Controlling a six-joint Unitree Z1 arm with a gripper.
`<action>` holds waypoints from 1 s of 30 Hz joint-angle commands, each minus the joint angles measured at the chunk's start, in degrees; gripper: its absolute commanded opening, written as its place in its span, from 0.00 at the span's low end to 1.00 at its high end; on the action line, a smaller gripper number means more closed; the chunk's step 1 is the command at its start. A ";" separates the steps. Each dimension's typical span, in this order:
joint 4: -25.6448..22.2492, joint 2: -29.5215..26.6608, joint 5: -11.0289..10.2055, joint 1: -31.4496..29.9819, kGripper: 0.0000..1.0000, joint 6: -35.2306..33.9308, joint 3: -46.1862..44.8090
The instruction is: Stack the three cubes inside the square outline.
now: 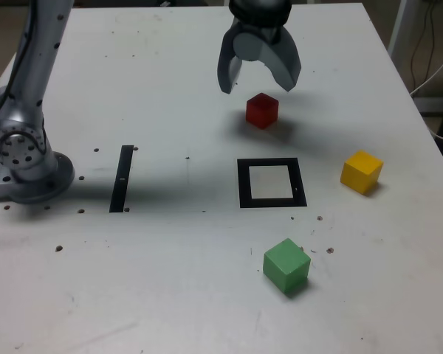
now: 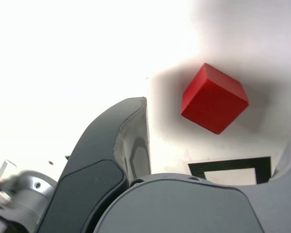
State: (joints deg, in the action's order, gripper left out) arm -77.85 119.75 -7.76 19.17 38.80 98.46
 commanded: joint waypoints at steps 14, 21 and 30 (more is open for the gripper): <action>0.76 -0.03 3.84 0.95 1.00 14.50 0.25; 1.62 0.19 2.75 1.07 1.00 14.99 0.59; 5.02 2.08 2.27 1.29 1.00 14.72 0.20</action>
State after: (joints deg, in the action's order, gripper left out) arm -73.06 121.44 -5.38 20.27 53.64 98.70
